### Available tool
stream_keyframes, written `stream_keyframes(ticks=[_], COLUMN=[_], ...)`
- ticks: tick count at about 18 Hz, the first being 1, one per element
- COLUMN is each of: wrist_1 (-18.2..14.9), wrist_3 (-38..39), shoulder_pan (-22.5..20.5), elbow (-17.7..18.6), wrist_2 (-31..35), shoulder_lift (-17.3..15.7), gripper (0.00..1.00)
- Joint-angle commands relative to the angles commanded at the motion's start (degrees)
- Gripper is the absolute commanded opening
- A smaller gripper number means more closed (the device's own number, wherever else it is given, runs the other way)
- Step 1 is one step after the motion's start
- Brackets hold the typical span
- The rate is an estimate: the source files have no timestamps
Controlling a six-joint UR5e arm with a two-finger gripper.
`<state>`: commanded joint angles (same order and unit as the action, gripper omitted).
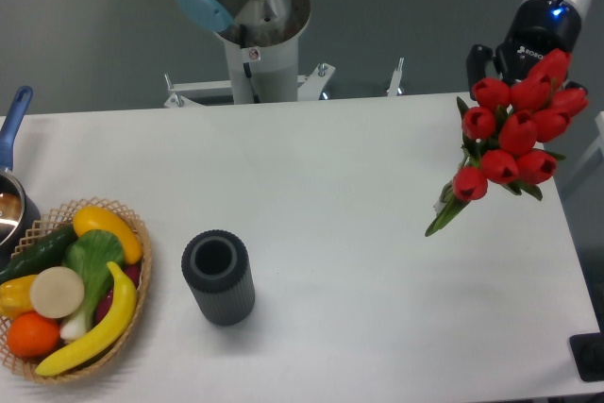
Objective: Place the flowers on the table
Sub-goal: 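Hold the red tulip bunch by the stems and lift it slightly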
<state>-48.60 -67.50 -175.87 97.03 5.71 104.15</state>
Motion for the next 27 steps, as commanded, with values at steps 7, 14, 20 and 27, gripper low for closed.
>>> stream_keyframes(ticks=[7, 14, 20, 27], wrist_1=[-0.1, -0.3, -0.4, -0.5], wrist_3=[-1.4, -1.3, -1.1, -1.4], shoulder_pan=[-0.5, -1.6, -1.8, -1.5], elbow=[1.6, 1.7, 1.6, 1.0], wrist_2=[0.4, 5.5, 10.3, 22.7], shoulder_lift=[-1.6, -3.3, -5.2, -6.4], gripper=[0.37, 0.37, 0.36, 0.35])
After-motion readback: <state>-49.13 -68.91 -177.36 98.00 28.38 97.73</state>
